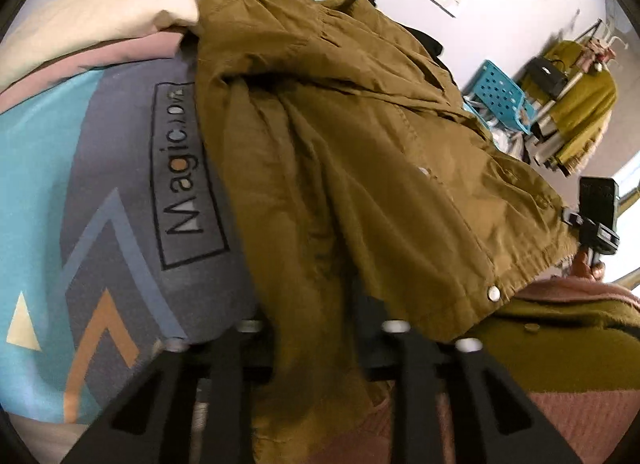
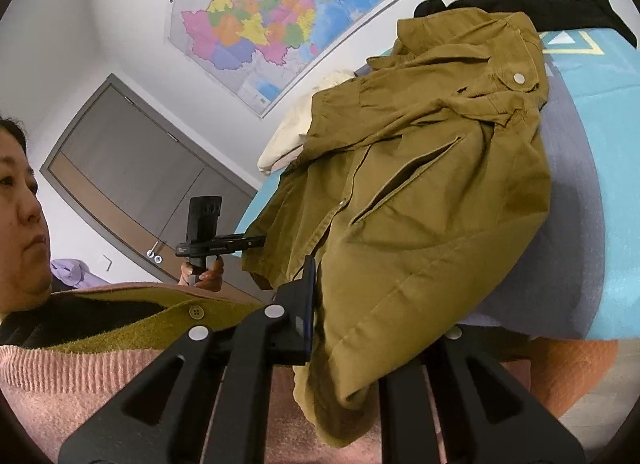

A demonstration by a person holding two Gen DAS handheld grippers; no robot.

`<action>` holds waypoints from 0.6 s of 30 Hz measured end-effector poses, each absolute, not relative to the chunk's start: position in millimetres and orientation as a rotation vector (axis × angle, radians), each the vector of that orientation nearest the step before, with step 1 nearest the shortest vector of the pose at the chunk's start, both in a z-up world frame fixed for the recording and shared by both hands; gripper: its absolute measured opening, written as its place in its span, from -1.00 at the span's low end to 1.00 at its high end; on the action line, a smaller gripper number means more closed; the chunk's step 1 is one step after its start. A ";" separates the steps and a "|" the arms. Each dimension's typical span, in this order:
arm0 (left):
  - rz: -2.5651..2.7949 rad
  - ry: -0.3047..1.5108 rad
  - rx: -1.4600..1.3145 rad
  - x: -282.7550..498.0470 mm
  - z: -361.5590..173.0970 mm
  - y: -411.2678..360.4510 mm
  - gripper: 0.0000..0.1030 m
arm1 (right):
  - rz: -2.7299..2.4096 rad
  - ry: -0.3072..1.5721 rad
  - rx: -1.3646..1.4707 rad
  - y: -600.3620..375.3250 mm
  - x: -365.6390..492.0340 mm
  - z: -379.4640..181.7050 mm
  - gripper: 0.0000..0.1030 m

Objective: Fold large clothes

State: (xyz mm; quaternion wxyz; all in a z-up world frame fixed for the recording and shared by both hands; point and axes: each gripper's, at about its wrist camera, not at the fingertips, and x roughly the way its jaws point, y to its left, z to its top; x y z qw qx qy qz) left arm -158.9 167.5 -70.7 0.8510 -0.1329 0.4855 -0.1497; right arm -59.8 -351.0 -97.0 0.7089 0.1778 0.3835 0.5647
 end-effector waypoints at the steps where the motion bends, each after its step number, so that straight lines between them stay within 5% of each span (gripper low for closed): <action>1: -0.324 1.014 -0.305 -157.4 -68.2 171.0 -0.81 | 1.256 0.834 0.405 -351.8 -59.3 -93.8 -0.84; 18: -0.347 0.811 -0.448 -134.8 19.4 197.4 -0.88 | 1.217 0.663 0.522 -355.1 3.1 -31.4 -0.85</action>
